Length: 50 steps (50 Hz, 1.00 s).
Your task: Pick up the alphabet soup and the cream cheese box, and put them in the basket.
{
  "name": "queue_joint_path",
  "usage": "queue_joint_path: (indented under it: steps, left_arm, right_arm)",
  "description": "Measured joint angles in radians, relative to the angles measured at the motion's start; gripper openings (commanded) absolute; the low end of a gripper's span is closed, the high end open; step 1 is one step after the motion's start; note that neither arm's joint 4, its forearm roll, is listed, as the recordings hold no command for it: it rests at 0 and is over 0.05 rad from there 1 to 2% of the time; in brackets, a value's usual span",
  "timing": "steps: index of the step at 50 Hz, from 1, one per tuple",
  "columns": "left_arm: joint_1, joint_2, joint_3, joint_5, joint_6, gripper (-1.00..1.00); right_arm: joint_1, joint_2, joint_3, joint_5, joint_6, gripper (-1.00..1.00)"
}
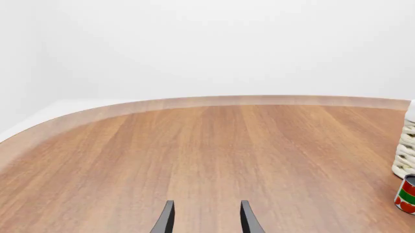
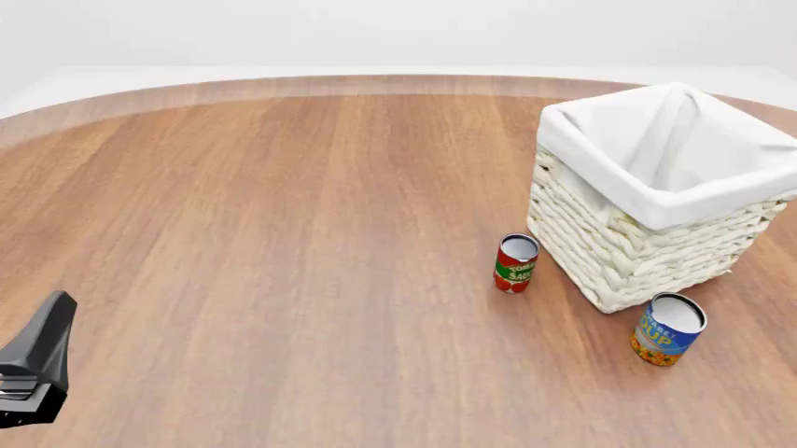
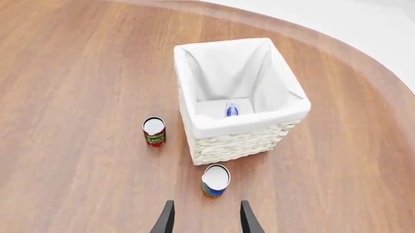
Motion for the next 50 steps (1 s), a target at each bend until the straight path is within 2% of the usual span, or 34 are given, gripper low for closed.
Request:
queue_joint_path:
  steps: [50]
  left_arm:
    - [0.000, 0.000, 0.000, 0.000, 0.000, 1.00]
  right_arm:
    - [0.009, -0.050, 0.146, -0.025, 0.019, 1.00]
